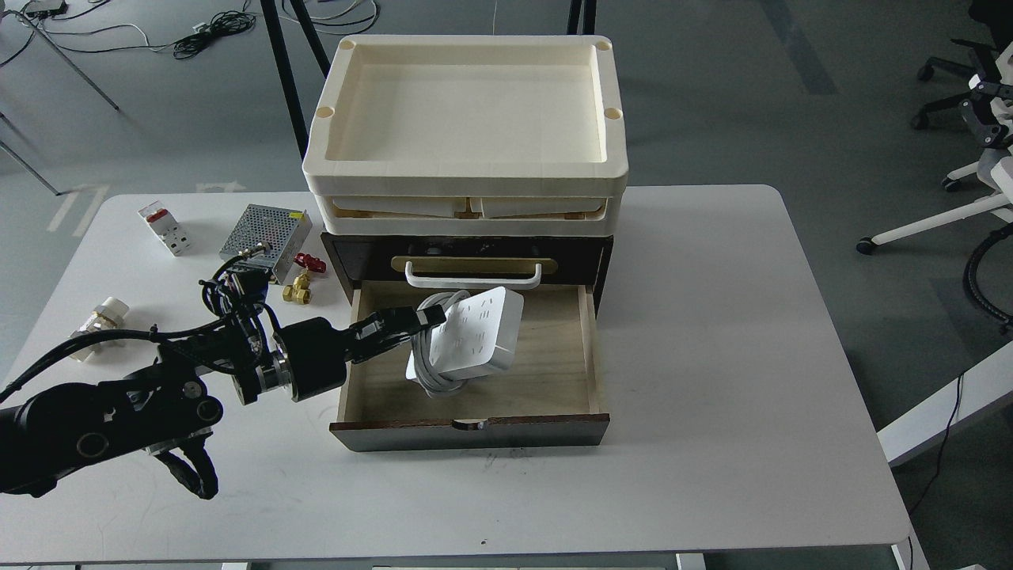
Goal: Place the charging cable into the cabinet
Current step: 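Lower the power strip into the open drawer and release it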
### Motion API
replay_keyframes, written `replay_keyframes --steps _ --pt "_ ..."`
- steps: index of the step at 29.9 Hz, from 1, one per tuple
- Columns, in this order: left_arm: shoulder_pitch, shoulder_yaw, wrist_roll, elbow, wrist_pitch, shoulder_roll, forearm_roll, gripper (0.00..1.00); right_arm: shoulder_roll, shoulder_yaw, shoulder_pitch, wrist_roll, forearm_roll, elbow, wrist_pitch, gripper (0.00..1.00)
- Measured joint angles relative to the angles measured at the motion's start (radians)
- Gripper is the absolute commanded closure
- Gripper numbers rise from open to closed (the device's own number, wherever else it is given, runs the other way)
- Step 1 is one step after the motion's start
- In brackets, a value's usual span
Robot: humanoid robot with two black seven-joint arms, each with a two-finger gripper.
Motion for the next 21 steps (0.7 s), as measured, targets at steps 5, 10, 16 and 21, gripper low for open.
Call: replay_keyframes --steps 5,10,16,21 --pt "0.002 -0.002 0.000 0.023 0.002 -0.012 0.000 0.97 0.000 0.000 -0.002 0.000 0.000 0.000 0.000 0.01" --pt "0.006 -0.002 0.000 0.072 0.003 -0.035 -0.001 0.92 0.000 0.000 -0.007 0.000 0.002 0.000 0.000 0.01" --pt "0.015 -0.001 0.000 0.071 0.000 -0.031 0.002 0.75 -0.002 0.002 -0.009 0.000 0.009 0.000 0.000 0.01" --pt "0.031 -0.001 0.000 0.051 0.000 -0.023 0.004 0.55 -0.003 0.003 -0.009 0.000 0.011 0.000 0.000 0.01"
